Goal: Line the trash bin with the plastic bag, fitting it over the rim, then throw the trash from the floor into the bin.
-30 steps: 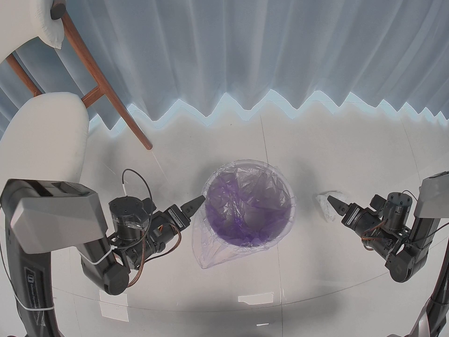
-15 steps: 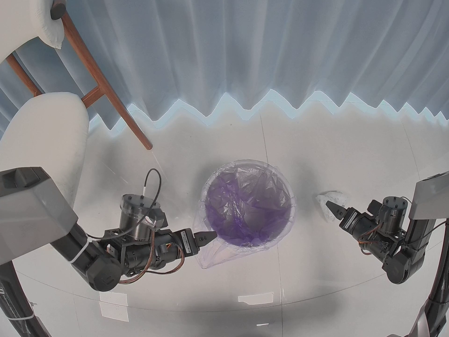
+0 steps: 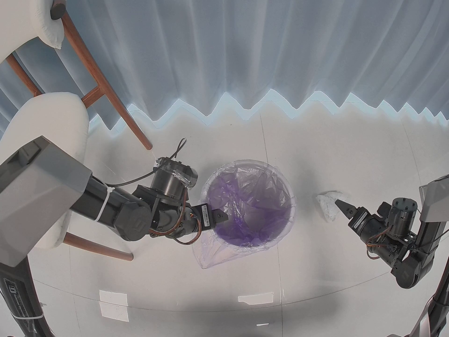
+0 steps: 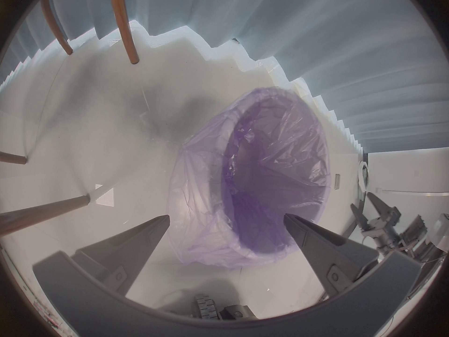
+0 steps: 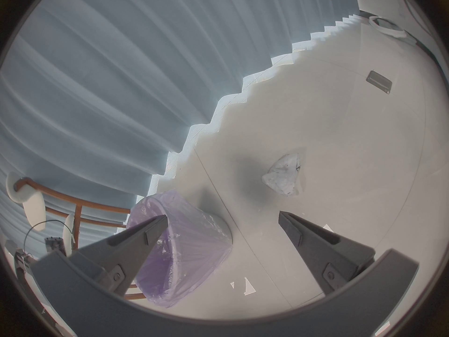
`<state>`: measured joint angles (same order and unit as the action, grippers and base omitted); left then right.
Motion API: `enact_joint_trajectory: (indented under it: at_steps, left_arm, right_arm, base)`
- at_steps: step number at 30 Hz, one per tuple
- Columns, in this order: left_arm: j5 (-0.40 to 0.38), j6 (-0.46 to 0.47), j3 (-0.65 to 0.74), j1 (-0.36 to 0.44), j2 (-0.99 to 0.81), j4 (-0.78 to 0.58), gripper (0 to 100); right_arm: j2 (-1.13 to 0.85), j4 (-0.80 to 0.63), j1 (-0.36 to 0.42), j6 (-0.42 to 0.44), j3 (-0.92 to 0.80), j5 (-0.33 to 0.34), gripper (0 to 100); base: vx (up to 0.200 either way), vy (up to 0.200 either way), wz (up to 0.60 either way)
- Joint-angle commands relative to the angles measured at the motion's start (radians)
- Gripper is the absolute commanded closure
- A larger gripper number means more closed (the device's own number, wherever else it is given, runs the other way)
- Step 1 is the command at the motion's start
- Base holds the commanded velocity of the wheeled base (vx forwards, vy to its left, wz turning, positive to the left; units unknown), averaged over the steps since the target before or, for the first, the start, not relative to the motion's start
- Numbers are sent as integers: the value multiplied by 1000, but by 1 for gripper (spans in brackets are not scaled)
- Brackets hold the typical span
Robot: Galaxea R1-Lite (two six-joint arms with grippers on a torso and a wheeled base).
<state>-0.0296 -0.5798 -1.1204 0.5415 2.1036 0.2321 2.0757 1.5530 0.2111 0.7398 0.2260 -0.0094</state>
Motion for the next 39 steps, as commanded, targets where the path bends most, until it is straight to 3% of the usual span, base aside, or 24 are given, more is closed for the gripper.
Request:
enact_joint_trajectory:
  at_steps: [1,5,13,14,24,30,32,39]
  left_arm:
    - [60,8,-111,15,110,-65,0]
    - [145,8,-157,25,185,-82,0]
    - [151,3,-206,25,234,-82,0]
    - [151,1,-208,25,233,-82,100]
    - [158,18,-262,8,139,-117,100]
    - [85,215,-271,-12,76,-171,100]
    - [71,339,-271,-18,79,-162,100]
    - [71,397,-279,-20,124,-149,100]
  right_arm:
    - [-45,18,2,20,-19,-11,0]
    - [-46,18,2,20,-20,-12,0]
    - [-57,18,2,21,-25,-12,0]
    - [-57,18,2,21,-30,-12,0]
    - [-57,18,7,24,-45,-12,0]
    - [-55,18,5,24,-39,-12,0]
    - [-55,18,7,24,-39,-12,0]
    - [-62,18,5,24,-48,-12,0]
  base:
    - [0,0,0]
    - [0,0,0]
    - [0,0,0]
    - [0,0,0]
    - [0,0,0]
    - [0,0,0]
    - [0,0,0]
    - [0,0,0]
